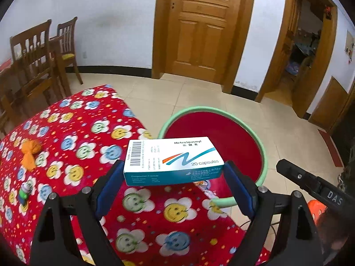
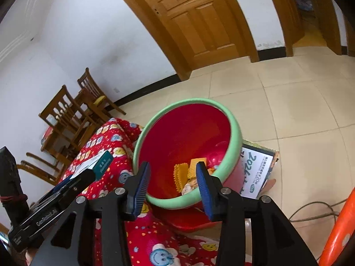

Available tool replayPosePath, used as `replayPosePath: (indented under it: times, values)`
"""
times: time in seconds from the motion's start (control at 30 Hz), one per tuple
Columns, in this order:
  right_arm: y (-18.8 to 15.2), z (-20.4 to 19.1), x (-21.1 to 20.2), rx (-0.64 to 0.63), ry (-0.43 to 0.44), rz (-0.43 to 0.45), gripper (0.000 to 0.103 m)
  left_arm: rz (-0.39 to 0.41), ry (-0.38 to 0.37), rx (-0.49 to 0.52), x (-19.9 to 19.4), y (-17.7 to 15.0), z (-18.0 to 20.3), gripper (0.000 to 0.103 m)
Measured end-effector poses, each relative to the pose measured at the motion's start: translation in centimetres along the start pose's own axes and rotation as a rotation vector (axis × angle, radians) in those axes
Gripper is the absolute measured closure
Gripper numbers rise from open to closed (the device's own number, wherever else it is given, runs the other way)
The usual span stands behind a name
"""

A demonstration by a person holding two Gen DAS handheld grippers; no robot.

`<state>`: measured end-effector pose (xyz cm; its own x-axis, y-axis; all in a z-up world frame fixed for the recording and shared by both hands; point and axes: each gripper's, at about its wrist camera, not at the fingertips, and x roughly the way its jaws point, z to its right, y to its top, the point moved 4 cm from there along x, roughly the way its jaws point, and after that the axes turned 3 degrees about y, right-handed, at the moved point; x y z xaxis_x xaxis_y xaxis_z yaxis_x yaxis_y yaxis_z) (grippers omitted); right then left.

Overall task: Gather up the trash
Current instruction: 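Move the medicine box over the red bin and open the left tool, then move both open tools back over the table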

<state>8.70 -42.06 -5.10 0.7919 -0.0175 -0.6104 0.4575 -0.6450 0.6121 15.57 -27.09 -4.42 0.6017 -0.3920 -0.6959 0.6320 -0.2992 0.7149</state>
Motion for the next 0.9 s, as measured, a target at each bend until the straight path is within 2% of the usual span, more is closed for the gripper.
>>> replayPosePath:
  times: [0.4,0.9]
  values:
    - [0.2,2.2,-0.2,0.037,-0.025,0.006,0.059,-0.047,-0.017,0.048,2.7,0.0,2.5,0.014]
    - [-0.1,0.8,-0.1,0.027,0.002,-0.008,0.059,-0.035,0.024,-0.021,0.9,-0.3,-0.5,0.014]
